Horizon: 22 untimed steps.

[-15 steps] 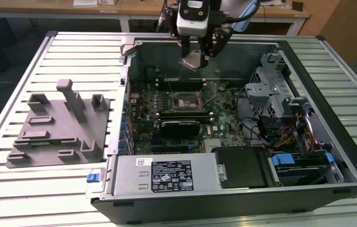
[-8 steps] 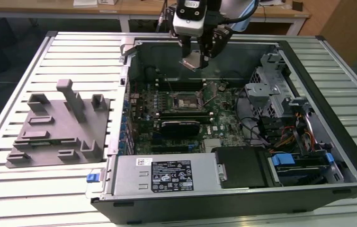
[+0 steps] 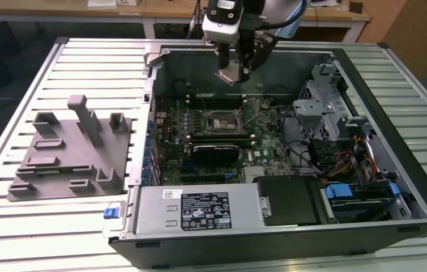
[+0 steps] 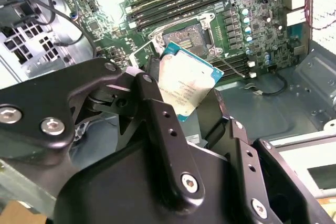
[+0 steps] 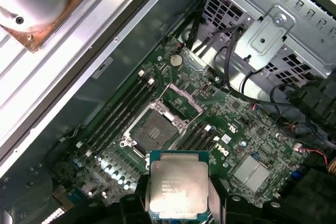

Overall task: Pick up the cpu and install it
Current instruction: 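Place the cpu into insertion slot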

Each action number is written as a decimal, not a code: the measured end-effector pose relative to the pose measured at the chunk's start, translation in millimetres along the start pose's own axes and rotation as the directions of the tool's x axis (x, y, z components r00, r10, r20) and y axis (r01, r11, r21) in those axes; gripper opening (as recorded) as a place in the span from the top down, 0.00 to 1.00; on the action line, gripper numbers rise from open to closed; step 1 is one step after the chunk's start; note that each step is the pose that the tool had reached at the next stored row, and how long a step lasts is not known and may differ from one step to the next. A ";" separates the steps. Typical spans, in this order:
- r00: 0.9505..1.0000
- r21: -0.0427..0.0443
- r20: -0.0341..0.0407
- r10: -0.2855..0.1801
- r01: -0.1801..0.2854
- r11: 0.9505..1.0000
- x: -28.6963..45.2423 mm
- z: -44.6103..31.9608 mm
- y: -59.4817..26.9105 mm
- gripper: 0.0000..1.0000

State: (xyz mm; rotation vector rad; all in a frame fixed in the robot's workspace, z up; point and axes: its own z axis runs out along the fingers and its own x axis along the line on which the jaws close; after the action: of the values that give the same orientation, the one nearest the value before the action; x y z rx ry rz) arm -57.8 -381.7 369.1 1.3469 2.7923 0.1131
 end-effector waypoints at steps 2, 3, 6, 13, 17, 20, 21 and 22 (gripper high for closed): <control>1.000 0.000 0.001 0.016 -0.016 1.000 0.0 0.1 0.0 0.47; 1.000 0.000 0.002 0.024 -0.024 1.000 0.0 0.1 0.0 0.47; 0.999 0.000 0.004 0.047 -0.047 0.999 0.0 0.2 0.0 0.47; 0.995 0.000 0.009 0.104 -0.104 0.995 0.0 0.4 0.0 0.47; 0.991 0.000 0.011 0.135 -0.135 0.991 0.0 0.6 0.0 0.47; 0.987 0.000 0.013 0.158 -0.158 0.987 0.0 0.6 -0.1 0.47; 0.986 -0.001 0.014 0.166 -0.166 0.986 0.0 0.7 -0.1 0.47; 0.985 -0.001 0.014 0.173 -0.173 0.985 0.0 0.7 -0.1 0.47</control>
State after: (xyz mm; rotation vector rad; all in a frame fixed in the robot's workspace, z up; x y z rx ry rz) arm -57.8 -381.7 368.4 1.5826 2.6588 0.1072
